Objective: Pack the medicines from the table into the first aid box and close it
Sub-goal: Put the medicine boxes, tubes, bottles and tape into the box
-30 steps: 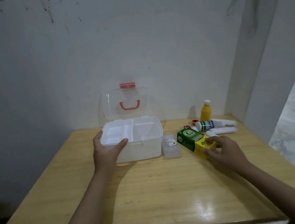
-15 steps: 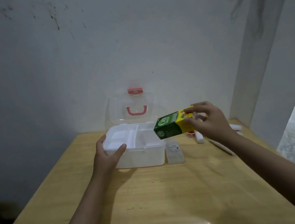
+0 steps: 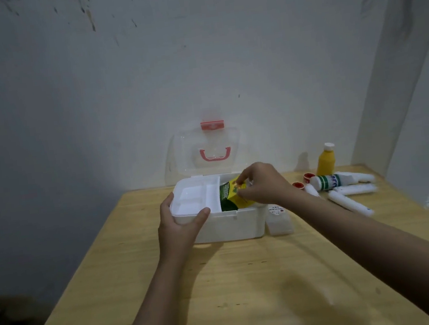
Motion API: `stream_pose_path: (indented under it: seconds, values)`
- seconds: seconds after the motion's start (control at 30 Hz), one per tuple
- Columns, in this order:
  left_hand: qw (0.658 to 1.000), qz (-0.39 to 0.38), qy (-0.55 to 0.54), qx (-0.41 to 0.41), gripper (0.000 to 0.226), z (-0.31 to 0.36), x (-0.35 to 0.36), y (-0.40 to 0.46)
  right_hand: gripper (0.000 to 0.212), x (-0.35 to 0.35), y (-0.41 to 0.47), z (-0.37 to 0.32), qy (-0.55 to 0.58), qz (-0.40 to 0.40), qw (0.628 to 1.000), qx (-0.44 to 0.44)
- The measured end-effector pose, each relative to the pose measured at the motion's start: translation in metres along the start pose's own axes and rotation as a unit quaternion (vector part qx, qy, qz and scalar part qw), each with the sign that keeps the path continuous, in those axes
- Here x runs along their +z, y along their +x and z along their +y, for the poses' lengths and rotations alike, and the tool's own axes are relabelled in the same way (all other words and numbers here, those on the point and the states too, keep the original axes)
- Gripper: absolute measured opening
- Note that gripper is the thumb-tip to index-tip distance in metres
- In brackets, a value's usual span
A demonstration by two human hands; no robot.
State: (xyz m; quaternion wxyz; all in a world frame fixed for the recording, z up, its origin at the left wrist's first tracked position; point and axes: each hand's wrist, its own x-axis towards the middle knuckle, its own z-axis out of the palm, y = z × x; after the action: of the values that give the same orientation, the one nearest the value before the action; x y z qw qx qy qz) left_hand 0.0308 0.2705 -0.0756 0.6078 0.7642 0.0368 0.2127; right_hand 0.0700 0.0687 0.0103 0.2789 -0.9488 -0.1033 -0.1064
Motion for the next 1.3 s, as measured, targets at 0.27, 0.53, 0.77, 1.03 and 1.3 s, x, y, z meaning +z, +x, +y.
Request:
stream_pose_path:
  seconds: [0.27, 0.53, 0.77, 1.03, 1.3]
  values:
    - [1.0, -0.004, -0.007, 0.005, 0.089, -0.005, 0.0, 0.001, 0.027, 0.011, 0.012, -0.013, -0.068, -0.08, 0.994, 0.037]
    - [1.0, 0.0, -0.003, 0.011, 0.09, -0.007, 0.0, 0.001, 0.022, 0.039, 0.022, -0.016, -0.13, -0.127, 0.982, 0.057]
    - [1.0, 0.009, -0.011, 0.017, 0.085, 0.001, 0.001, -0.002, 0.026, 0.023, 0.017, -0.01, 0.006, -0.041, 0.998, 0.051]
    - [1.0, 0.015, -0.012, 0.005, 0.08, 0.005, 0.001, -0.005, 0.018, -0.036, -0.045, 0.059, 0.031, 0.154, 0.987, 0.023]
    - [1.0, 0.014, -0.015, 0.009, 0.081, 0.003, 0.002, -0.004, 0.038, -0.043, -0.092, 0.199, -0.099, 0.154, 0.96, 0.213]
